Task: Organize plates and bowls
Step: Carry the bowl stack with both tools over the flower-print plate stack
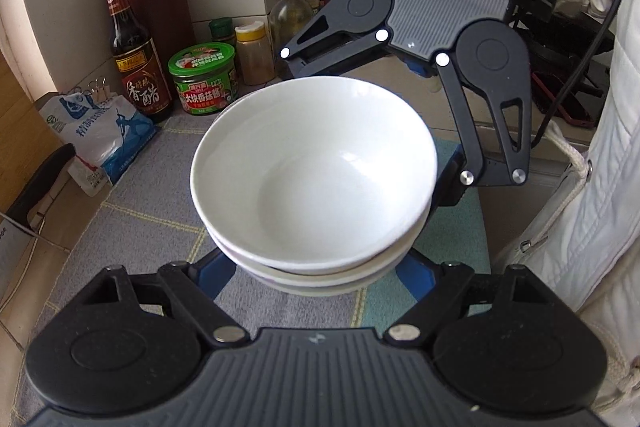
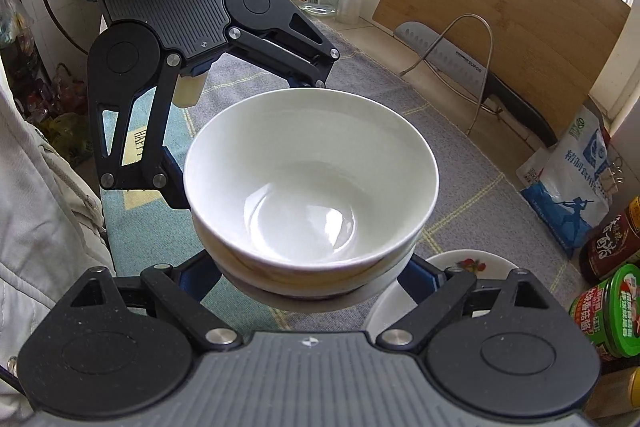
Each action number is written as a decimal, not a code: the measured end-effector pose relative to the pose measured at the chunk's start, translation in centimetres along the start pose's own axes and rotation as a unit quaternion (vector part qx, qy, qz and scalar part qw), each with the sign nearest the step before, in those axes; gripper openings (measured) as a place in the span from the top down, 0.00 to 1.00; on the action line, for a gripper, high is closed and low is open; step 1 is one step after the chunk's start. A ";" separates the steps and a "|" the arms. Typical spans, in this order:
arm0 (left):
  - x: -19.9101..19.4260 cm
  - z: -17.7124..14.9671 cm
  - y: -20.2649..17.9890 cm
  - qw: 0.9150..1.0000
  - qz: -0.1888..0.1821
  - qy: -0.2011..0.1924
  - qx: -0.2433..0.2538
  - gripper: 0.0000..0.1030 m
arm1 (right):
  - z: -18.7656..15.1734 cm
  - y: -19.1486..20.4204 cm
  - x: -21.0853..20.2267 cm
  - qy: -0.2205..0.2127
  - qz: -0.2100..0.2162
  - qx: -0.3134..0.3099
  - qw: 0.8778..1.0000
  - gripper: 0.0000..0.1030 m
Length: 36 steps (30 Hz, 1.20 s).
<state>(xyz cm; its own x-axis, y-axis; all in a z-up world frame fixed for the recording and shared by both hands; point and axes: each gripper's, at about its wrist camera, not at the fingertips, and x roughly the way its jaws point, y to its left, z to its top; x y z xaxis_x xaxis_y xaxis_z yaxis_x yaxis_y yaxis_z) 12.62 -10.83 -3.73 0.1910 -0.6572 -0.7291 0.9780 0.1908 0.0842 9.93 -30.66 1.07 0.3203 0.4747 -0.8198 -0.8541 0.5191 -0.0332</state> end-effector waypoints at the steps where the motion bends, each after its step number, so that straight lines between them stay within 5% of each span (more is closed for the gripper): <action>1: 0.5 0.6 0.1 1.000 0.000 -0.001 0.004 0.17 | -0.4 -0.5 -0.3 0.000 -0.003 0.001 1.000 0.07; 21: 10.1 6.5 2.2 0.999 -0.020 -0.003 0.047 0.17 | -6.7 -8.2 -1.8 0.023 -0.051 0.042 0.998 0.07; 36: 11.8 7.2 3.3 0.999 -0.027 0.000 0.029 0.16 | -7.9 -10.1 -1.2 0.014 -0.053 0.069 0.996 0.07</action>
<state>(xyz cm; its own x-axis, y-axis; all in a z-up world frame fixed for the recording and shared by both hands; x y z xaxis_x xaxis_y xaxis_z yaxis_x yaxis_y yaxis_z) 18.73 -23.17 -7.19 0.1388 -0.6658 -0.7331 0.9900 0.1125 0.0853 14.90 -42.07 -2.10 0.3921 0.3924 -0.8320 -0.7505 0.6595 -0.0427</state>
